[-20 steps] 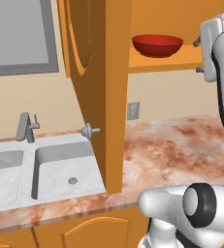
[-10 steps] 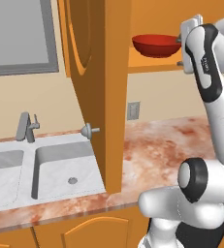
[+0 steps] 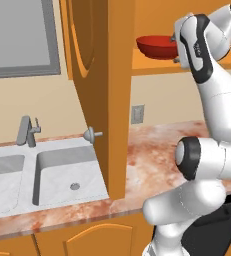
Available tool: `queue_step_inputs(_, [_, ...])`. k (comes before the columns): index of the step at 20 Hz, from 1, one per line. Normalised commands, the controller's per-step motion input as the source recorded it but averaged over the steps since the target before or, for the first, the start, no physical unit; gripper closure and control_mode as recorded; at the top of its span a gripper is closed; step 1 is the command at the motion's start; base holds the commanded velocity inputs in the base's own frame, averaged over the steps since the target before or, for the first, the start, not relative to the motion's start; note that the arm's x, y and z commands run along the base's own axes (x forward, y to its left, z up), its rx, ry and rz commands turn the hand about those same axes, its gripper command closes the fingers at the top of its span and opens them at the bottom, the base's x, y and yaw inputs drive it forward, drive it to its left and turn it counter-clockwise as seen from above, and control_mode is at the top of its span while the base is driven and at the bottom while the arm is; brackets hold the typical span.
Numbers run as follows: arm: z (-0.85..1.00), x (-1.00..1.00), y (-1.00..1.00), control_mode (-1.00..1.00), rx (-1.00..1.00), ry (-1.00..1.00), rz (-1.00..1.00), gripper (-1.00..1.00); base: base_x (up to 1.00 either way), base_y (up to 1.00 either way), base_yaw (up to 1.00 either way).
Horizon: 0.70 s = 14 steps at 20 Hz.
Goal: Pick up the bowls from the cabinet and place each bowl in front of a stool on the dining counter.
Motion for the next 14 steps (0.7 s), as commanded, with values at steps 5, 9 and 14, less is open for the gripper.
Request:
queue_step_inputs(5, [0.0,0.5,0.0,-1.0,0.0,0.05,0.06,-1.0,0.0,0.0,0.0])
queue_step_inputs(9, [0.0,0.48,0.0,-1.0,0.0,0.04,0.05,-1.0,0.0,0.0,0.0])
queue_step_inputs(14, [0.0,0.33,0.0,-1.0,0.0,0.07,0.03,-1.0,0.0,0.0,0.0])
